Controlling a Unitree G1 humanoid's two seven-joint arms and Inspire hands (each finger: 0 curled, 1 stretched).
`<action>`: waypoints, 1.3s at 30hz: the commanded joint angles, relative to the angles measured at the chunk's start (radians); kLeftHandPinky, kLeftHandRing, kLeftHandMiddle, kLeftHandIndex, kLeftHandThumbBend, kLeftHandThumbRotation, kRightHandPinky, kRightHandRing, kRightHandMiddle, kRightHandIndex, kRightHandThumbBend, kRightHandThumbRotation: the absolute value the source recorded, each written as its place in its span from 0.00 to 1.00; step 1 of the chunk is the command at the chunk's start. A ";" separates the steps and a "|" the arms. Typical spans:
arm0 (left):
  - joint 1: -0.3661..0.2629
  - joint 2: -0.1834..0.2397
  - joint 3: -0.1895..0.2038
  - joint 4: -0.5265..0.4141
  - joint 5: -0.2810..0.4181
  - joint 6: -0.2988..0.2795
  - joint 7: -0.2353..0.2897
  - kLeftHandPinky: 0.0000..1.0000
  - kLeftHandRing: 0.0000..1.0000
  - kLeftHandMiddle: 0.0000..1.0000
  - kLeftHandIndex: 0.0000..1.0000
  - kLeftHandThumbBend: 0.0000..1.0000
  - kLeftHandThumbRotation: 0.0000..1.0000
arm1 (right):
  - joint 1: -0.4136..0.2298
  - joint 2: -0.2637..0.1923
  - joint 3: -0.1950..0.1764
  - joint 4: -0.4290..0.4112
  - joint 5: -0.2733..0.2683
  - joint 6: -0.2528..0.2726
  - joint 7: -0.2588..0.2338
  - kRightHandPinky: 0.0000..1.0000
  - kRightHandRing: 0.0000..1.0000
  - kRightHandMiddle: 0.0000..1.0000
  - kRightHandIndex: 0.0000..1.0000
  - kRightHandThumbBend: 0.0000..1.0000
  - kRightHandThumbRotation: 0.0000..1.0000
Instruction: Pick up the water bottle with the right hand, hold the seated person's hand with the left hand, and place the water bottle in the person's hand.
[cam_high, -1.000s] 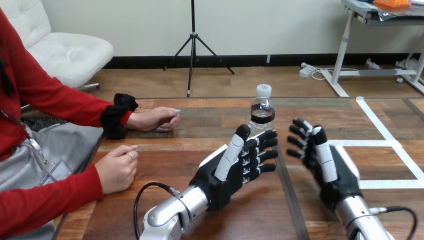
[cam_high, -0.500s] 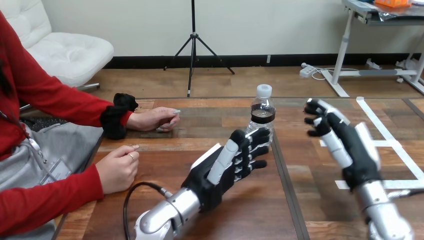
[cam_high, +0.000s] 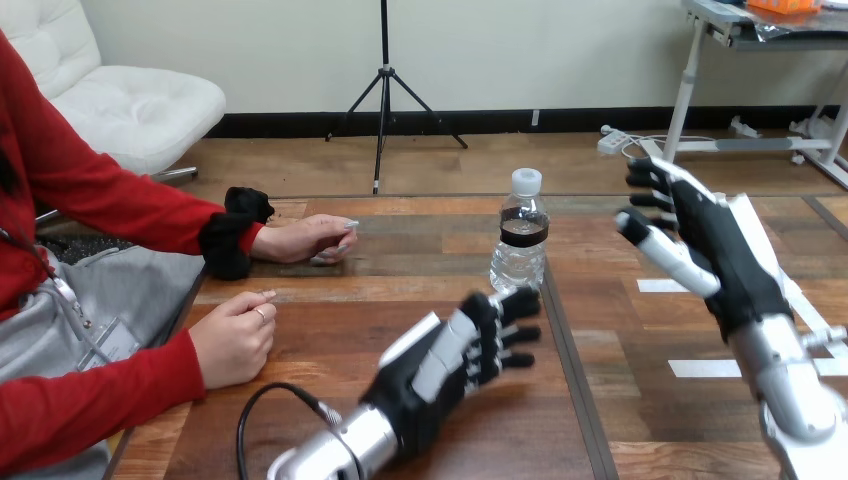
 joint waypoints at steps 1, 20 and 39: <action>0.008 -0.029 -0.039 -0.036 0.028 -0.042 0.009 0.86 0.92 0.94 0.92 0.98 1.00 | -0.144 0.000 0.054 -0.082 -0.038 0.037 -0.012 0.78 0.85 0.88 0.89 0.87 0.72; 0.078 -0.022 -0.144 -0.047 0.151 -0.094 0.148 0.85 0.90 0.91 0.89 0.98 0.98 | -0.307 -0.025 0.186 -0.023 -0.212 0.202 -0.076 0.70 0.81 0.86 0.88 0.81 0.64; 0.129 0.084 -0.283 -0.101 0.348 -0.165 0.354 0.86 0.90 0.90 0.89 1.00 0.99 | -0.465 -0.003 0.317 0.141 -0.332 0.282 -0.121 0.74 0.82 0.86 0.88 0.85 0.70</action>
